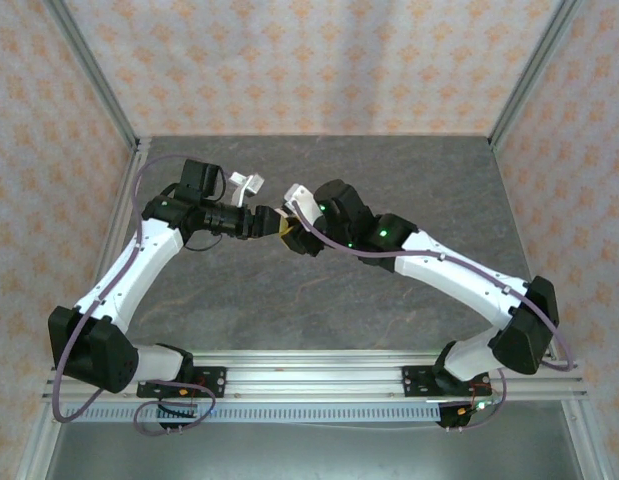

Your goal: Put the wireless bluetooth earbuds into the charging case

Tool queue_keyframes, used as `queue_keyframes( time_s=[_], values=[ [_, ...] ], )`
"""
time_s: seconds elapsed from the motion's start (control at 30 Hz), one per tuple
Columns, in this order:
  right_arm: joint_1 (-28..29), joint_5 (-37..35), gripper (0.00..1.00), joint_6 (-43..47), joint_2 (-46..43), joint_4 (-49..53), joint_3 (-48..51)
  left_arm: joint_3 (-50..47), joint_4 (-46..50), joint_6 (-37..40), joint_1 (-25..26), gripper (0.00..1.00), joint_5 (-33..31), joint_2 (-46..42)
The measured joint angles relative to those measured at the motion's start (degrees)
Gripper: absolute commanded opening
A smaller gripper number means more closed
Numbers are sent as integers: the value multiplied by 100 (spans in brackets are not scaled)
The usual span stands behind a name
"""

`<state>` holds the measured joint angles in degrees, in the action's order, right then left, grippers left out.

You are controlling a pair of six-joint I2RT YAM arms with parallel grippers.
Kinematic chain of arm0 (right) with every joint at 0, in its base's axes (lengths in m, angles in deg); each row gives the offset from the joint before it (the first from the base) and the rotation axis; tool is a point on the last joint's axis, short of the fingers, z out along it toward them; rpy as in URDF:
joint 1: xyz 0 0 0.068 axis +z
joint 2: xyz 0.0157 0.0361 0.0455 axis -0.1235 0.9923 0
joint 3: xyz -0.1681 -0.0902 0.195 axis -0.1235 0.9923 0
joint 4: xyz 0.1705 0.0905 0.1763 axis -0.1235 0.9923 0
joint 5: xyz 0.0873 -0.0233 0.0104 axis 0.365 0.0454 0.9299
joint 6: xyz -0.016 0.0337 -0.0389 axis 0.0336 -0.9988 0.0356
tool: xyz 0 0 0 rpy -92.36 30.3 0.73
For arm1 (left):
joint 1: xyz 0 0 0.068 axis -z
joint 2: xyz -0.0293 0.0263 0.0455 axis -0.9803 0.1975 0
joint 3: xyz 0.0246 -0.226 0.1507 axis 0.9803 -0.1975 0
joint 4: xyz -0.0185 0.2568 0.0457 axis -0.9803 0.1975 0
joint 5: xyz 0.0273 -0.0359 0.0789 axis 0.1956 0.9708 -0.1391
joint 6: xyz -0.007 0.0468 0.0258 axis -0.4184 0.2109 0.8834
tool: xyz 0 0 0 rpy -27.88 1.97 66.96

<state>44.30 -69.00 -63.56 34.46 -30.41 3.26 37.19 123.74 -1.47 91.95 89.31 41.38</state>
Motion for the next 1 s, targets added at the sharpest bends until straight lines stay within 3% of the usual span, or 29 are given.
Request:
queue_keyframes(
  time_s=[0.13, 0.27, 0.33, 0.5, 0.6, 0.77, 0.87, 1.0],
  values=[
    [0, 4, 23, -42, -20, -127, 74, 0, 0, 0, 0, 69, -4, 0],
    [0, 66, 23, -44, -24, -129, 74, 0, 2, 28, 2, 61, 125, 4],
    [0, 125, 23, -44, -22, -120, 74, 4, 22, 105, 20, 55, 205, 7],
    [0, 219, 24, -44, 4, -72, 72, 114, 133, 334, 98, 27, 374, 48],
    [-2, 210, 28, -46, 37, -37, 72, 140, 192, 433, 116, 19, 315, 90],
    [-4, 164, 36, -109, 57, 9, 72, 140, 221, 535, 114, 11, 306, 122],
    [-4, 129, 53, -151, 57, 0, 72, 140, 210, 546, 92, 11, 310, 122],
    [33, -20, 63, -256, 57, -103, 72, 140, 133, 496, 92, 10, 339, 116]
  ],
)
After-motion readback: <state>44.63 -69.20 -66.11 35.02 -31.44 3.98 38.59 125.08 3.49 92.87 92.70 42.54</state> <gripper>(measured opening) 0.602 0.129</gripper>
